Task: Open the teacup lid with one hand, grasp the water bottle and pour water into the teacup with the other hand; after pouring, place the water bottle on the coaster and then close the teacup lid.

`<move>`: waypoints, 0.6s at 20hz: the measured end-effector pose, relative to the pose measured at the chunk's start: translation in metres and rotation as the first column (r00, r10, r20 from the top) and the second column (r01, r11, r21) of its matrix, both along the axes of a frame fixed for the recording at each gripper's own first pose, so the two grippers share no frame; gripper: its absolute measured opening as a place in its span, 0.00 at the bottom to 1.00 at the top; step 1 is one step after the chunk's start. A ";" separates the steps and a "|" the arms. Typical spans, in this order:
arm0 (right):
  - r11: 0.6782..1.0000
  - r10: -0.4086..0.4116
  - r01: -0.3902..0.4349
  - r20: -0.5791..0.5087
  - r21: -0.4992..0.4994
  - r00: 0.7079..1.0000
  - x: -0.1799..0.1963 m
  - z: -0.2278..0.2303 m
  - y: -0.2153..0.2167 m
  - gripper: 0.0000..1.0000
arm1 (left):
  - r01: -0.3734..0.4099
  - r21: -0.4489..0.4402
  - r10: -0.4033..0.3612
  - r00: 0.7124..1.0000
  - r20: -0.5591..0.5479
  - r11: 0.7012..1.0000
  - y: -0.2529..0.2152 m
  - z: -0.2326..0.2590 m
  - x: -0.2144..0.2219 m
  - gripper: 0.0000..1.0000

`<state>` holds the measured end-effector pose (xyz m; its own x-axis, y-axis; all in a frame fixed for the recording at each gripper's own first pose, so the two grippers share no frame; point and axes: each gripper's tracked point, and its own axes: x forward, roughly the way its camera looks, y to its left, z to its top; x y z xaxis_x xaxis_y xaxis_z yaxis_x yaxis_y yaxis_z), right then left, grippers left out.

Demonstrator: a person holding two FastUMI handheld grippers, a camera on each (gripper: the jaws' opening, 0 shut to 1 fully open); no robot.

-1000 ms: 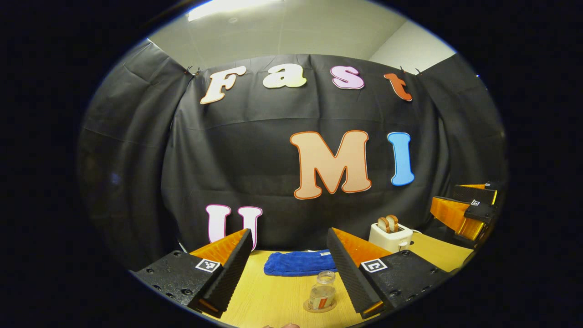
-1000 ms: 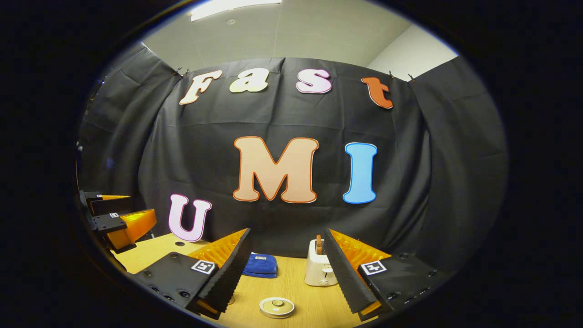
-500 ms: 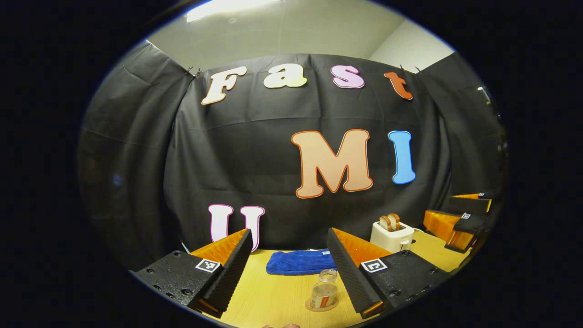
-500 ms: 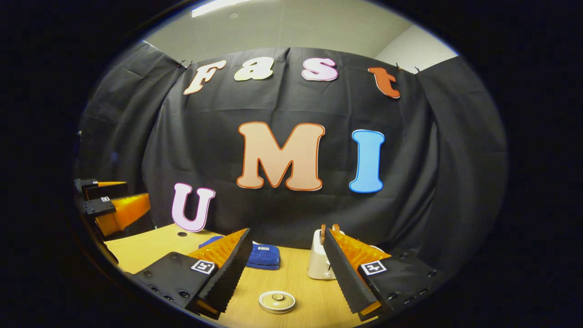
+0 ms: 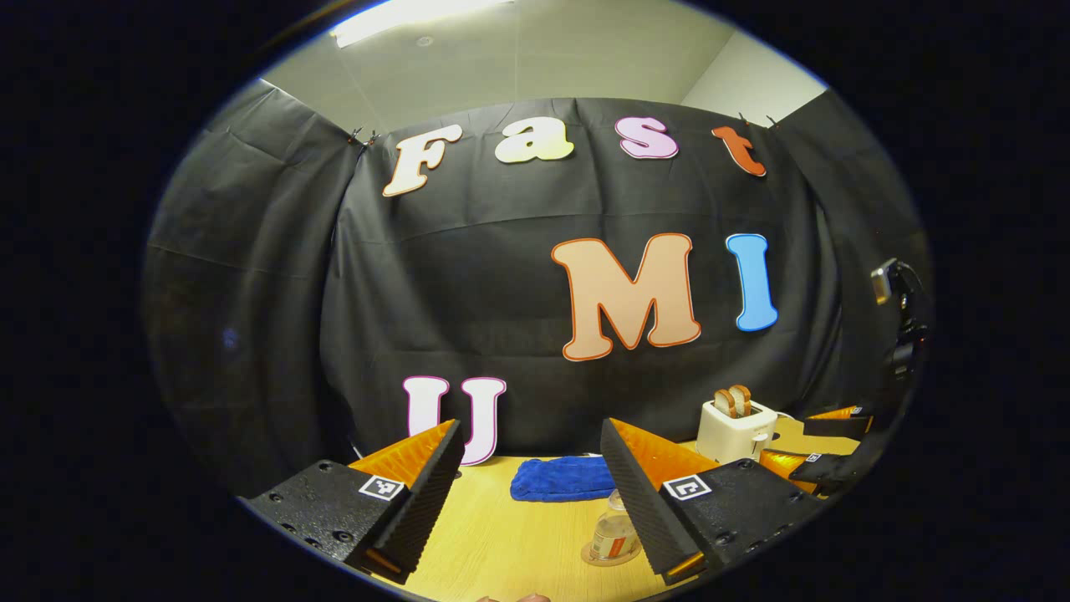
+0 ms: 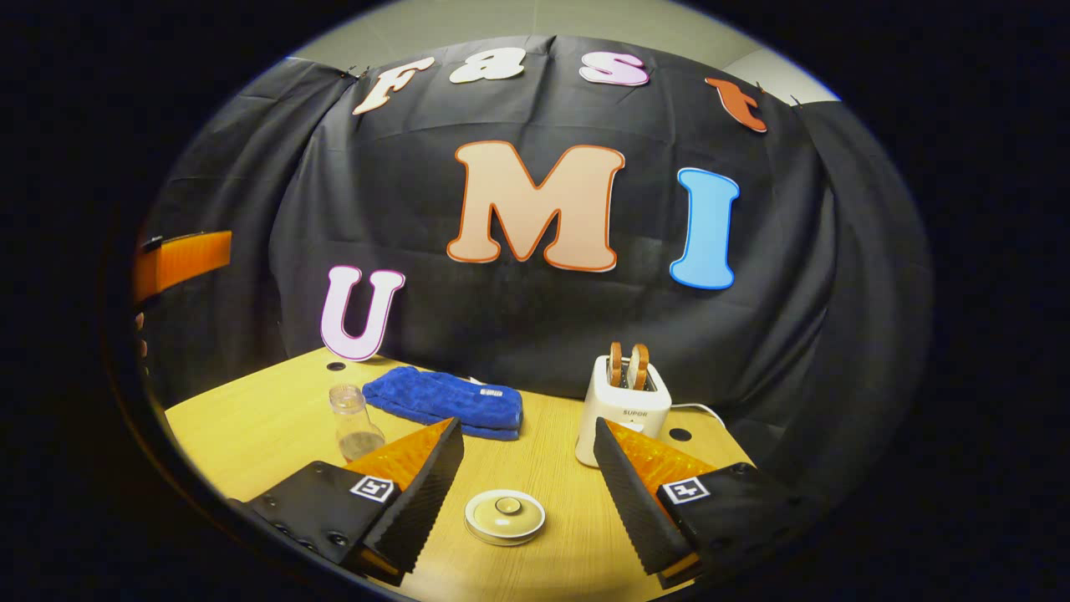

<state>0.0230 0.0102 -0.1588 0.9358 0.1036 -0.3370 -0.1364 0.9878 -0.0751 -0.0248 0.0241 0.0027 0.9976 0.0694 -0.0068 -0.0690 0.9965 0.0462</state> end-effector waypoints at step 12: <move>0.997 0.036 -0.048 -0.197 -0.059 0.980 0.006 -0.097 0.007 0.99 | -0.053 0.026 0.054 0.998 -0.028 0.998 0.022 -0.005 -0.008 0.96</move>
<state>0.0286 0.0176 -0.2556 0.8465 0.1141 -0.5201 -0.1958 0.9750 -0.1048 -0.0324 0.0460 -0.0026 0.9918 0.1235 -0.0332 -0.1208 0.9899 0.0743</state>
